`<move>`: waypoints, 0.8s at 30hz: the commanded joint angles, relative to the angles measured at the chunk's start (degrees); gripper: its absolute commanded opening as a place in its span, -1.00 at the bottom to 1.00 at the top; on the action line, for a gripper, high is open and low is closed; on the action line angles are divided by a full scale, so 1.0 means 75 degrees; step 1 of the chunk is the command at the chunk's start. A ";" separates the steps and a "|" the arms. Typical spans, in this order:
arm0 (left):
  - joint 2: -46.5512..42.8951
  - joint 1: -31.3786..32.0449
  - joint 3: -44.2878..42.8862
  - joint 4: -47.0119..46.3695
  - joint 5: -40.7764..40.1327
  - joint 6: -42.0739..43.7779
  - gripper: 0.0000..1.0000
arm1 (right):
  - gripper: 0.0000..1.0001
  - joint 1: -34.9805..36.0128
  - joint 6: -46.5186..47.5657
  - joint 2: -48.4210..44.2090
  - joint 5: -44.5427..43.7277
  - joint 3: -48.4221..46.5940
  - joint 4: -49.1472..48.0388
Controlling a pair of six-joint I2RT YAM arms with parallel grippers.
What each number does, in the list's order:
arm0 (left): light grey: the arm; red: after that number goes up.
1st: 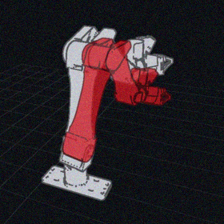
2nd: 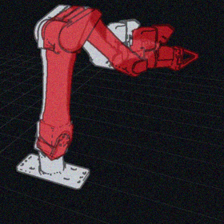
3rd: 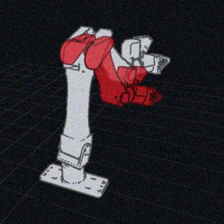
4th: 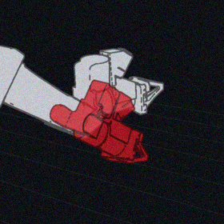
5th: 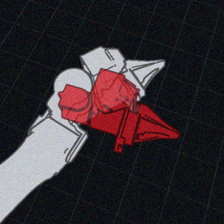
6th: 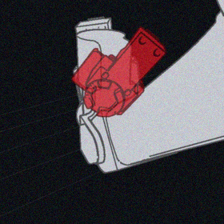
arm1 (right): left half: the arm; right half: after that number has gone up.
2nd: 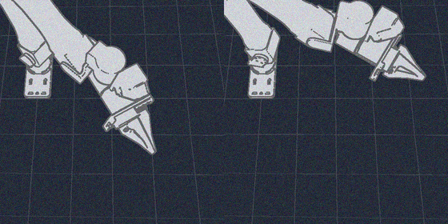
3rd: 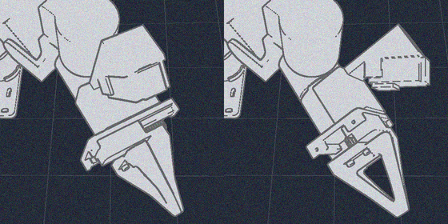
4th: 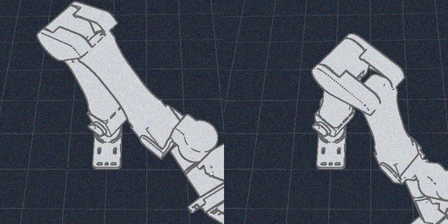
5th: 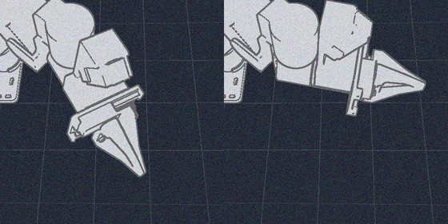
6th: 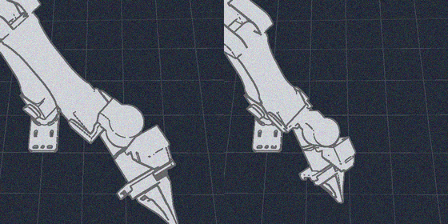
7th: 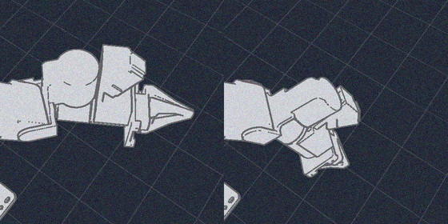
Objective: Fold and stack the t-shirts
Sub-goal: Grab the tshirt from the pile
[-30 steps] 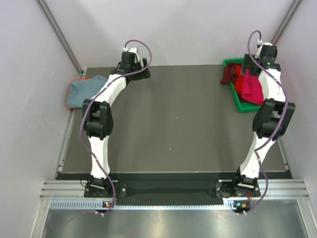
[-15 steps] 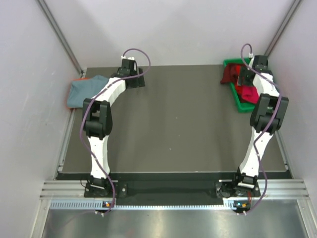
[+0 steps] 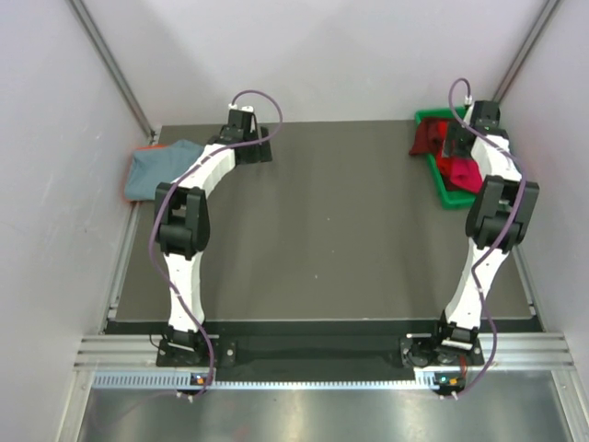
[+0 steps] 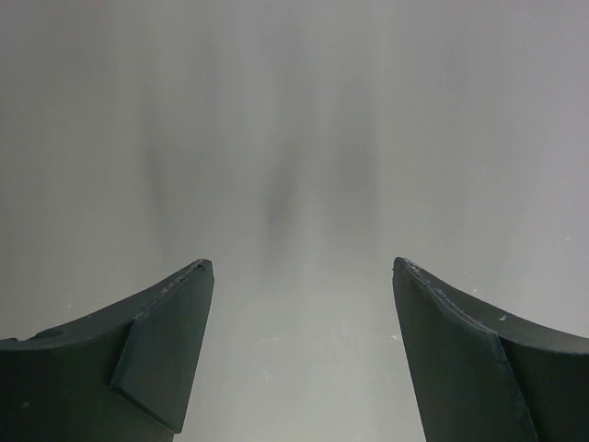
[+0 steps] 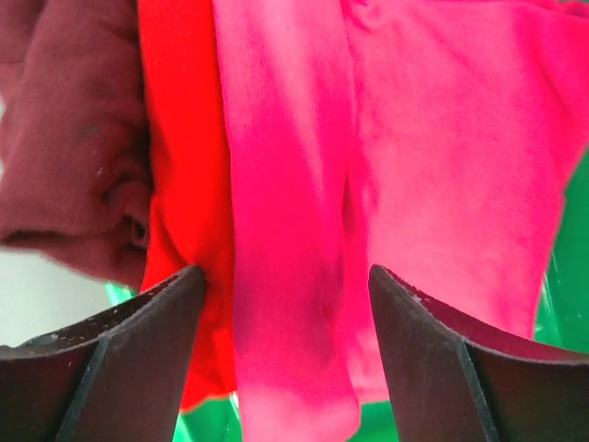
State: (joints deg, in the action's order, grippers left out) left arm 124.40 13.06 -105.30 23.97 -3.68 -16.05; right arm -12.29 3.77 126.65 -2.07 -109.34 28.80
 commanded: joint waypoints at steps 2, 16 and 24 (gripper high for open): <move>-0.0157 0.0098 -0.0257 -0.0324 0.0128 0.0102 0.67 | 0.45 -0.0130 -0.0116 -0.1077 -0.0053 0.0316 -0.0113; -0.0414 0.0099 -0.0035 -0.0254 0.0151 0.0078 0.67 | 0.11 -0.0247 -0.0069 -0.0949 0.0732 0.0598 -0.0078; -0.0508 0.0099 0.0129 -0.0254 -0.0059 0.0254 0.68 | -0.38 -0.0247 0.0048 -0.0727 0.1072 0.0411 -0.0101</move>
State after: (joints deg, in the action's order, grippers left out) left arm 124.36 13.72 -104.84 23.66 -2.92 -15.25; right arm -13.89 3.73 120.92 4.08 -103.92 29.19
